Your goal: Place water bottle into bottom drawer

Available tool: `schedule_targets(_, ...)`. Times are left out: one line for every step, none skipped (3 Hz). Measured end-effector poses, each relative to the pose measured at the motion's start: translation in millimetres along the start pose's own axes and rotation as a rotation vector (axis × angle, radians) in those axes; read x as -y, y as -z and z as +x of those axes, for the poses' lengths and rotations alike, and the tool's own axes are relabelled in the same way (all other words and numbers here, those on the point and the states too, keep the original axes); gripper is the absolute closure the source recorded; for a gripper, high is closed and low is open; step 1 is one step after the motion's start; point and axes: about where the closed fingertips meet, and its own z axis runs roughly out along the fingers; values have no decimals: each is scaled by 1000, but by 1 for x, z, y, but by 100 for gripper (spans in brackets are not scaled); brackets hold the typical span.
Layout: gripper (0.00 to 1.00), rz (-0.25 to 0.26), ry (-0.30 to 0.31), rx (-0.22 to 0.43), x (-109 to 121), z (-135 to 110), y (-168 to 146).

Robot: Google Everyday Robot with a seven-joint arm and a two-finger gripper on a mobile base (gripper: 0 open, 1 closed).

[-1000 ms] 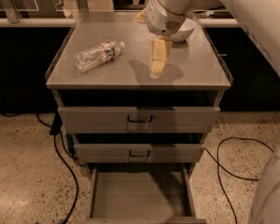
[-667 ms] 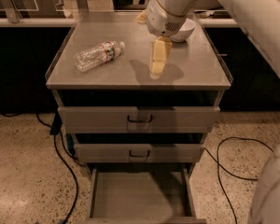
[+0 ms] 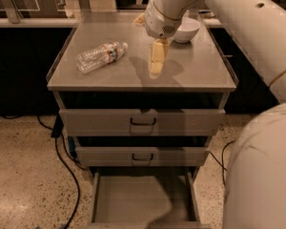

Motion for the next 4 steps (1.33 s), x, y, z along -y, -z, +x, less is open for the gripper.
schedule_targets(0, -16, 49, 20, 23, -2, -25)
schedule_targets(0, -30, 108, 49, 51, -10, -48)
schedule_targets(0, -35, 161, 80, 75, -22, -69)
schedule_targets(0, -36, 189, 103, 89, -30, -85)
